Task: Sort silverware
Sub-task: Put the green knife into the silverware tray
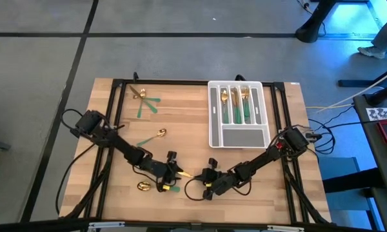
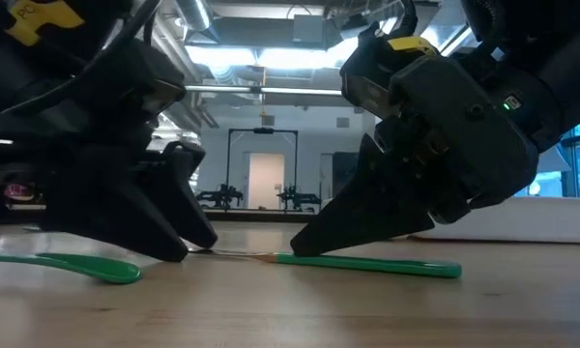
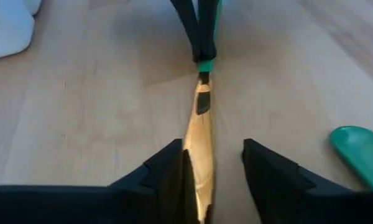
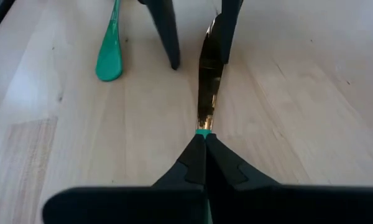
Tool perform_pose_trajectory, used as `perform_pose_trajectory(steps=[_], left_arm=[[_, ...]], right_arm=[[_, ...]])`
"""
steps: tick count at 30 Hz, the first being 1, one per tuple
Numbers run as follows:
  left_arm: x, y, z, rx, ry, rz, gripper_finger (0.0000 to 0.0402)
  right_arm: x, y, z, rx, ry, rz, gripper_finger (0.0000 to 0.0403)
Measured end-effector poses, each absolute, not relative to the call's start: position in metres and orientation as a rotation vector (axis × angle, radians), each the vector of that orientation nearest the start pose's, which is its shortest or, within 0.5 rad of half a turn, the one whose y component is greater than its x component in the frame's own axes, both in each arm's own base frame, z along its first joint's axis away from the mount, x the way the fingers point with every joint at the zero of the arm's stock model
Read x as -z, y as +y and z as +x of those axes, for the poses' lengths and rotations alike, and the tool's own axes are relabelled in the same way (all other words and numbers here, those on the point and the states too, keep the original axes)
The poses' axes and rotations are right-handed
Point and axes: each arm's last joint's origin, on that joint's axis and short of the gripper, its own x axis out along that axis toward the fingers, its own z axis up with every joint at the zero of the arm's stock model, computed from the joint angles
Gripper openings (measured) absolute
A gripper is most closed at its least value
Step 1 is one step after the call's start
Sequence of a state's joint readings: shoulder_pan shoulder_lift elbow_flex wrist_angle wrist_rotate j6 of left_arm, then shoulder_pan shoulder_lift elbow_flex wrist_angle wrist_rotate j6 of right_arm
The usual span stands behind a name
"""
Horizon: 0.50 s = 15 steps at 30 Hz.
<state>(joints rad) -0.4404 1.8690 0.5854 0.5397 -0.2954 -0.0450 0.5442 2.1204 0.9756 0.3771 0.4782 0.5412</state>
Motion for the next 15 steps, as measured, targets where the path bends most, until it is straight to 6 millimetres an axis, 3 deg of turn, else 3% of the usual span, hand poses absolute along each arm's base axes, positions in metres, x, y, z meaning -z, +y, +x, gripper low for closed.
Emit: perform_pose_trajectory(steps=[9, 15], left_arm=[[-0.072, -0.11, 0.273, 0.146, 0.716, 0.223, 0.0021], [-0.072, -0.111, 0.273, 0.136, 0.717, 0.173, 0.0007]], right_arm=[[-0.069, 0.186, 0.333, 0.113, 0.654, 0.147, 0.0], [-0.089, 0.184, 0.332, 0.098, 0.626, 0.094, 0.0]])
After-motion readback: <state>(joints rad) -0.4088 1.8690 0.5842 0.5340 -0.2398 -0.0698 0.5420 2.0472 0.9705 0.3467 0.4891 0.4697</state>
